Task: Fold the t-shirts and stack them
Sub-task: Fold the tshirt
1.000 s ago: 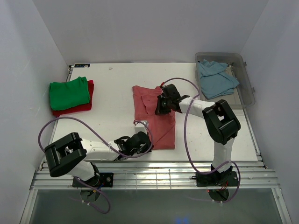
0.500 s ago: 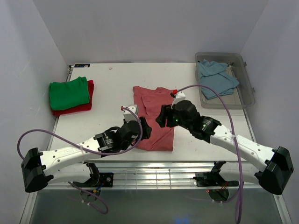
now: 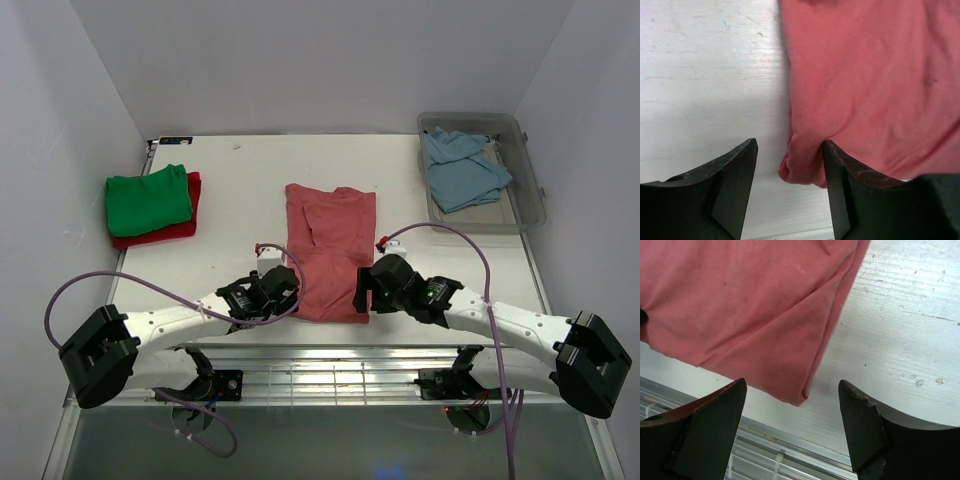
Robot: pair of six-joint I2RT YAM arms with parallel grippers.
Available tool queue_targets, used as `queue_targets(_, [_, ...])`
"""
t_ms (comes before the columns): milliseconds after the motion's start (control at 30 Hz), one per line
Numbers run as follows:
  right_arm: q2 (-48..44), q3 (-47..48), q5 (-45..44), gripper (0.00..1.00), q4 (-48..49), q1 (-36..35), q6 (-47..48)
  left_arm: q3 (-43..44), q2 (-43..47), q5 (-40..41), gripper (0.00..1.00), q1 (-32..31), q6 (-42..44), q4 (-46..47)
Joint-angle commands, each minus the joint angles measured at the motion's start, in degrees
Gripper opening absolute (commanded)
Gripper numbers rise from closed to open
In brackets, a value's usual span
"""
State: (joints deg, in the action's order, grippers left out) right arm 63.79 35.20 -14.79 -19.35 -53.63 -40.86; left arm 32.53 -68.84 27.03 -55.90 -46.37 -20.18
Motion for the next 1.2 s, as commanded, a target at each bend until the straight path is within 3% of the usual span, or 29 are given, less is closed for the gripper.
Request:
queue_targets(0, [-0.3,-2.1,-1.9,0.80,2.8,-0.3,-2.7,-1.9,2.1,-2.7,0.66,2.8,2.4,5.9])
queue_targets(367, [5.5,-7.5,1.4,0.79,11.1,-0.3,-5.8,-4.3,0.4,-5.8,0.66,4.7,3.4,10.1])
queue_targets(800, [7.2,-8.6,4.5,0.74,12.7,-3.3,-8.9,-7.0,-0.3,-8.1,0.59,4.7,-2.8,3.7])
queue_targets(1100, [12.5,-8.8,4.9,0.54,15.0,-6.9,-10.6,-9.5,-2.3,-9.3,0.35,4.7,-4.5,4.5])
queue_targets(1167, [13.7,-7.2,4.2,0.44,13.4,-7.4,-10.2,-9.7,-2.5,-9.4,0.23,4.6,-4.3,4.5])
